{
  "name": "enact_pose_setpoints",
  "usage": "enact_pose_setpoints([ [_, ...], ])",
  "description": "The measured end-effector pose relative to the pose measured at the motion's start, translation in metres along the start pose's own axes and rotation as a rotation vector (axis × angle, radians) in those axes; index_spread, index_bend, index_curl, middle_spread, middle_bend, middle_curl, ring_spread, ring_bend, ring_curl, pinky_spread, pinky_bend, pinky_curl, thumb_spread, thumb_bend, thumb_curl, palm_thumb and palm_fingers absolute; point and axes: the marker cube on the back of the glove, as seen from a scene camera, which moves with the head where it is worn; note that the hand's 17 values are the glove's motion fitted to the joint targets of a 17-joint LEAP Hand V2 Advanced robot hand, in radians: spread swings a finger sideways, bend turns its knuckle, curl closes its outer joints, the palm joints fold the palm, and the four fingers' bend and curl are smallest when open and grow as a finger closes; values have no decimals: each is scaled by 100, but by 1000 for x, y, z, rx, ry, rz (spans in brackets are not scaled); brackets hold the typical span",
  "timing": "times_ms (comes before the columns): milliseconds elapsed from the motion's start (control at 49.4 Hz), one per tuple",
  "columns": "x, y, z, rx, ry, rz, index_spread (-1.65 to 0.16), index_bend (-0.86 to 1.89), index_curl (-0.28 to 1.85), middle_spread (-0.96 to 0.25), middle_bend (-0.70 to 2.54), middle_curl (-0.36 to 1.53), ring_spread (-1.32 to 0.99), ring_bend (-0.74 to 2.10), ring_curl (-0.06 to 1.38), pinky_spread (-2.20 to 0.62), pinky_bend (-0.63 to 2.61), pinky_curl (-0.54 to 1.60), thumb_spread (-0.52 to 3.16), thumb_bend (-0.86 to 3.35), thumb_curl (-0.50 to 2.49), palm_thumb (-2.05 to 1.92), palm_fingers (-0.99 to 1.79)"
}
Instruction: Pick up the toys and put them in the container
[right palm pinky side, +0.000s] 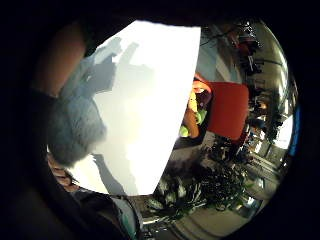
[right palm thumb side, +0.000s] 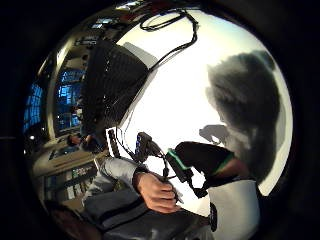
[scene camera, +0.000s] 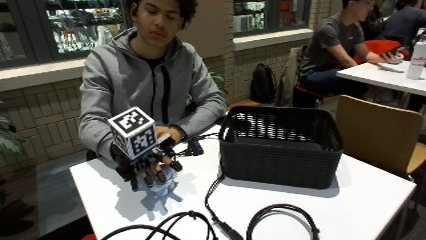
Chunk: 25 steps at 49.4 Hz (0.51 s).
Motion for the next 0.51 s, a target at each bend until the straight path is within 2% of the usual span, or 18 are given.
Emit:
enact_pose_setpoints([
  [182, 3, -15, 33, -100, -117, 10, -28, 12, 28, 7, 11, 20, -1, 12, 6, 4, 64, 31, 124, 7, 22, 9, -29],
  [283, 0, -15, 39, -86, -237, -6, -29, 18, 28, 8, 7, 18, 0, 12, 7, 5, 70, 33, 135, 18, 27, 28, -25],
  [385, -9, -9, 43, -45, -187, 10, -29, 49, 38, 9, 0, 13, 1, 18, 7, 5, 74, 35, 147, 28, 32, 43, -5],
  [506, -21, -7, 41, 48, -48, -1, -26, 54, 42, 8, 10, 11, 0, 47, 14, 3, 79, 35, 156, 41, 40, 61, 24],
])
